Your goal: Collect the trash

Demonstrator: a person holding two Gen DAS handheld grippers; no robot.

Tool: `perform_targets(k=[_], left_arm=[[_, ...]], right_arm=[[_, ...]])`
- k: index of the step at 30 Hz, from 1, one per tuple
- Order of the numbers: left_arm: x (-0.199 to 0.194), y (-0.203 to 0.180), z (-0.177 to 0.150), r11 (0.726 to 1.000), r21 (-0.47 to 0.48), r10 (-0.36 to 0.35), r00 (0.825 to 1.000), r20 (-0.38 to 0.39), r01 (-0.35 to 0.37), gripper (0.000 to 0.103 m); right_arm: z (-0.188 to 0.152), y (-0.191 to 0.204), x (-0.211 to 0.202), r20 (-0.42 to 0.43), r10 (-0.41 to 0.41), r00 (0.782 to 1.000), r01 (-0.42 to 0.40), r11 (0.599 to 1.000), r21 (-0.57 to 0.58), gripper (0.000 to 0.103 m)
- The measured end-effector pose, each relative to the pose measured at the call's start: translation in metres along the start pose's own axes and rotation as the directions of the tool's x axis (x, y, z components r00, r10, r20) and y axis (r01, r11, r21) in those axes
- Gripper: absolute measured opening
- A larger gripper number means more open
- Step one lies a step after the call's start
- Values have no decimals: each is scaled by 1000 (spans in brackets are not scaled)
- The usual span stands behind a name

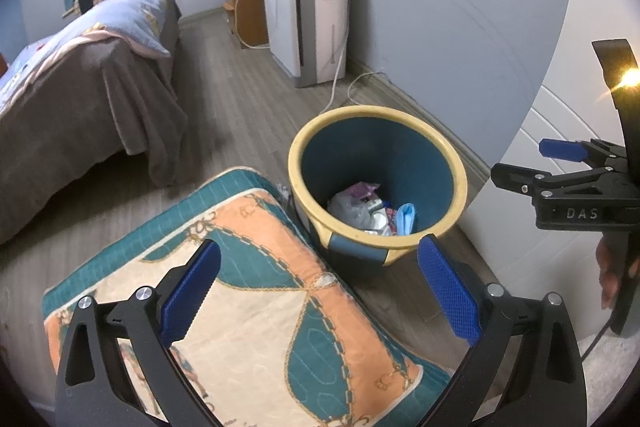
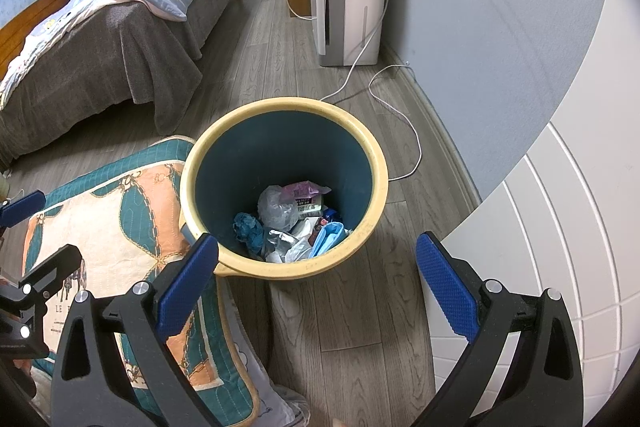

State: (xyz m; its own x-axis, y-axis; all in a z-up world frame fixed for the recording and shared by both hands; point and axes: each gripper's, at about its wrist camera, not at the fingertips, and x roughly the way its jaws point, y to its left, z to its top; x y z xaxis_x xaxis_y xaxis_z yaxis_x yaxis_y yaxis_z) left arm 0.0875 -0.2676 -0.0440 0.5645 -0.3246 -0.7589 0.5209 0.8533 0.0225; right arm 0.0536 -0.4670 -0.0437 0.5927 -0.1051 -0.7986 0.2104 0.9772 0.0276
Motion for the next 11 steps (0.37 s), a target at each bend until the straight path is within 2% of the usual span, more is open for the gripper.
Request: perform_targets(k=[6,11], left_arm=[[0,5,1,1000,-8,29,999,-31,-29,98],[-31,21,1,999,-19,49,999,4,-49,98]], right_arm=[[-1,4,3,-7,-27,1000,27,1000,-17,97],[-3,14,7,-23,-46,999,45,998,-47,97]])
